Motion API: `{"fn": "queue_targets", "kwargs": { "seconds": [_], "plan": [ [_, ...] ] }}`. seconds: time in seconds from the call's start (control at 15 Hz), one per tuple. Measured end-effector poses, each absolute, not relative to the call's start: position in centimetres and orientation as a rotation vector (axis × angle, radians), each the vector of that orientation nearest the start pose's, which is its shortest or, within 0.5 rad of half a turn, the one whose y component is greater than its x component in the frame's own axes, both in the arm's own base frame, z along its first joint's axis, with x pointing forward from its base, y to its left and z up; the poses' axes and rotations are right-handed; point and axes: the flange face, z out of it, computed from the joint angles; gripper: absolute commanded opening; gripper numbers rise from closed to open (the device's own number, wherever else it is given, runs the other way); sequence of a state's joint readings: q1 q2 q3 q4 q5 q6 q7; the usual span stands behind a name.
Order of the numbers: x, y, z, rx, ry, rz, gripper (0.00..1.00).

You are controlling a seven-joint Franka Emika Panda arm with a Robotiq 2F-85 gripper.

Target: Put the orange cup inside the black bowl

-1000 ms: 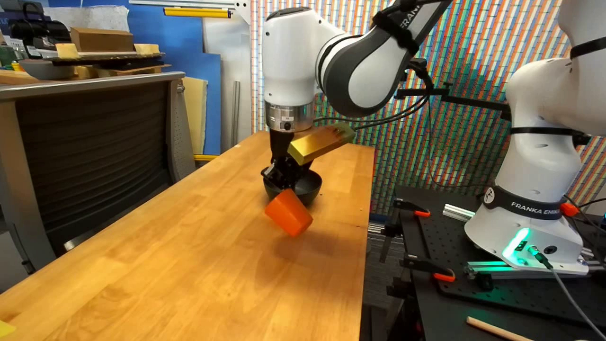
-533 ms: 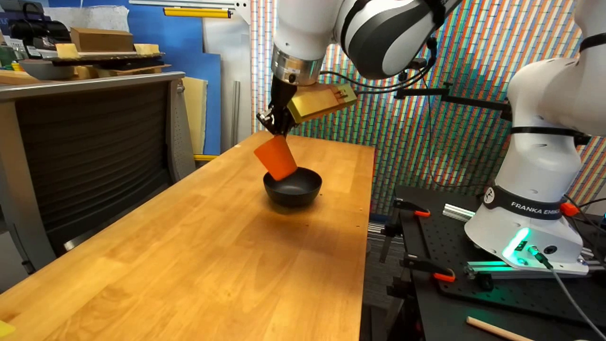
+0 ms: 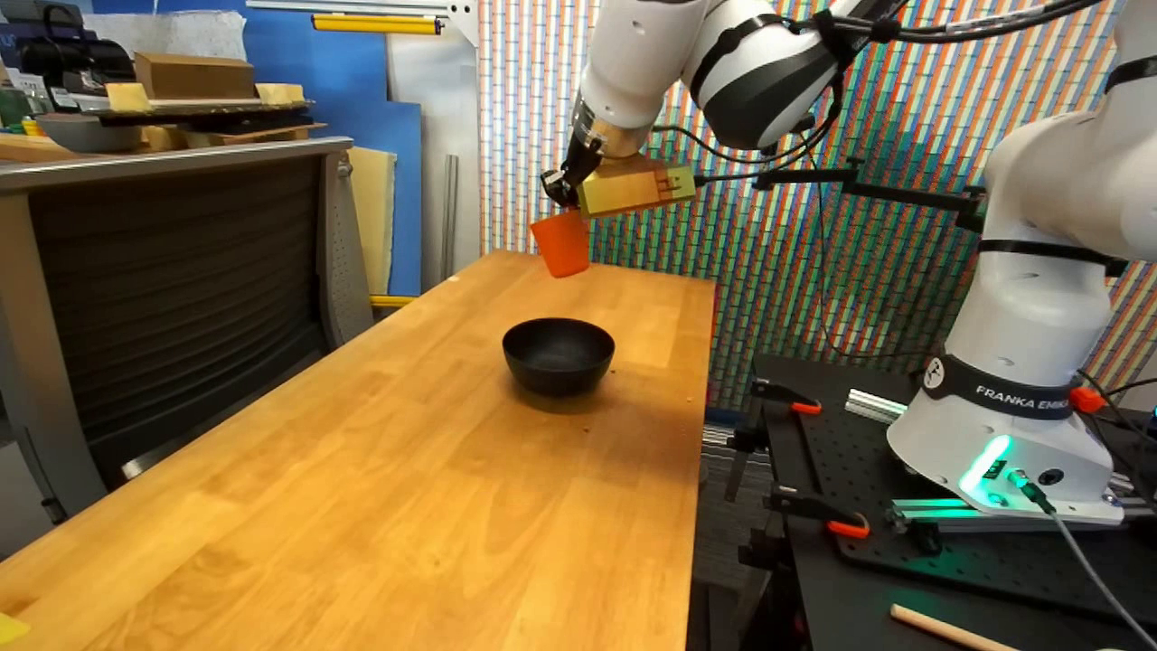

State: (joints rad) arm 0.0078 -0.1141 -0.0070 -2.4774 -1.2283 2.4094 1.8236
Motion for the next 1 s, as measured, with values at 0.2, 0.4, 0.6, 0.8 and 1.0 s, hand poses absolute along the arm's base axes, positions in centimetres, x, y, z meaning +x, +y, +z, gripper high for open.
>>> {"fn": "queue_targets", "kwargs": {
  "seconds": [0.2,0.4,0.6,0.8,1.0],
  "plan": [
    [46.5,0.1,29.9,-3.045,1.512,-1.252,0.05],
    [46.1,2.4,24.4,-3.052,1.521,-1.209,0.06],
    [45.7,4.2,19.6,-3.076,1.521,-1.150,0.06],
    [46.3,4.4,18.1,-3.069,1.536,-1.206,0.32],
    [46.9,4.4,17.9,-3.053,1.551,-1.227,0.44]
  ]
}}
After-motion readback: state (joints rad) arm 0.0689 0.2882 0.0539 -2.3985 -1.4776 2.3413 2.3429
